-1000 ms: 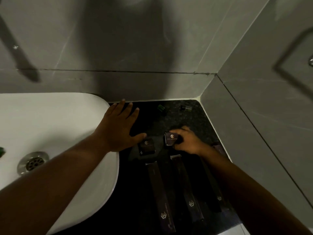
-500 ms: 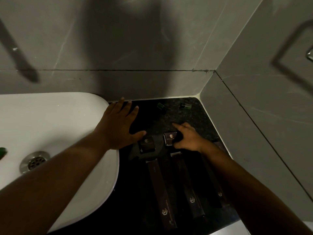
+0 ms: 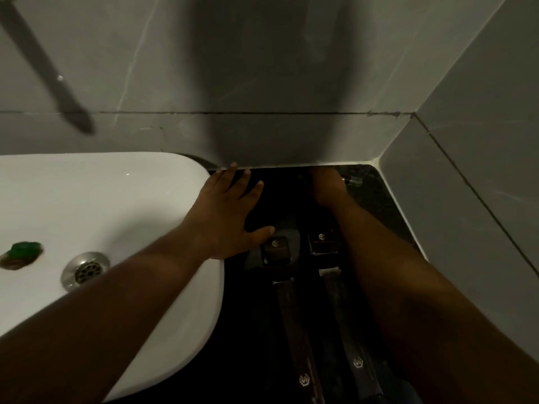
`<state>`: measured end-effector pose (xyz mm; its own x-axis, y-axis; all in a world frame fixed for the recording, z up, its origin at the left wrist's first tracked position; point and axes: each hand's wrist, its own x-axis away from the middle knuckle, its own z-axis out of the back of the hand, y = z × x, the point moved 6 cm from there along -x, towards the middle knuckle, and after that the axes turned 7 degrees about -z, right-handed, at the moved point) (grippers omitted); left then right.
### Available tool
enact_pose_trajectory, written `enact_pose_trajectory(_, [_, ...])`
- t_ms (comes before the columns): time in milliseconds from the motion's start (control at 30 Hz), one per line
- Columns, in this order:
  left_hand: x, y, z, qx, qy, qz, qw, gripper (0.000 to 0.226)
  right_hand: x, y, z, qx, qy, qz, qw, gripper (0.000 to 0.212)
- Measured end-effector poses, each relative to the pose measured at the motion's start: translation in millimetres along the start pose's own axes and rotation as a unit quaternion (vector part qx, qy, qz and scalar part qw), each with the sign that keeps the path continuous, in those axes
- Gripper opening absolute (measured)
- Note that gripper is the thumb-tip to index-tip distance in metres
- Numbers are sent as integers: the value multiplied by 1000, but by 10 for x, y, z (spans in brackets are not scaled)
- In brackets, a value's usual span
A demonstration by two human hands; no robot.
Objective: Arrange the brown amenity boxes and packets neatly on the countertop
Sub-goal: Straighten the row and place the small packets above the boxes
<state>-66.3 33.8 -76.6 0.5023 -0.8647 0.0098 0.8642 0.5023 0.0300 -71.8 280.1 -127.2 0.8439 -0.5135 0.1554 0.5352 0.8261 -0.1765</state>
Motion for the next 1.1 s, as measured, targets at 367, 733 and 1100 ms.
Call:
enact_pose_trajectory(367, [29, 8, 32, 22, 24, -14, 999, 99, 708, 896, 554, -67, -122, -84, 987, 17])
enact_pose_trajectory(733, [14, -8, -1, 13, 3, -17, 1000, 101, 1074, 1268, 176, -72, -124, -124, 982, 29])
enact_pose_trajectory(1100, [-5, -5, 8, -4, -11, -9, 1000, 104, 503, 1137, 712, -149, 34, -122, 981, 34])
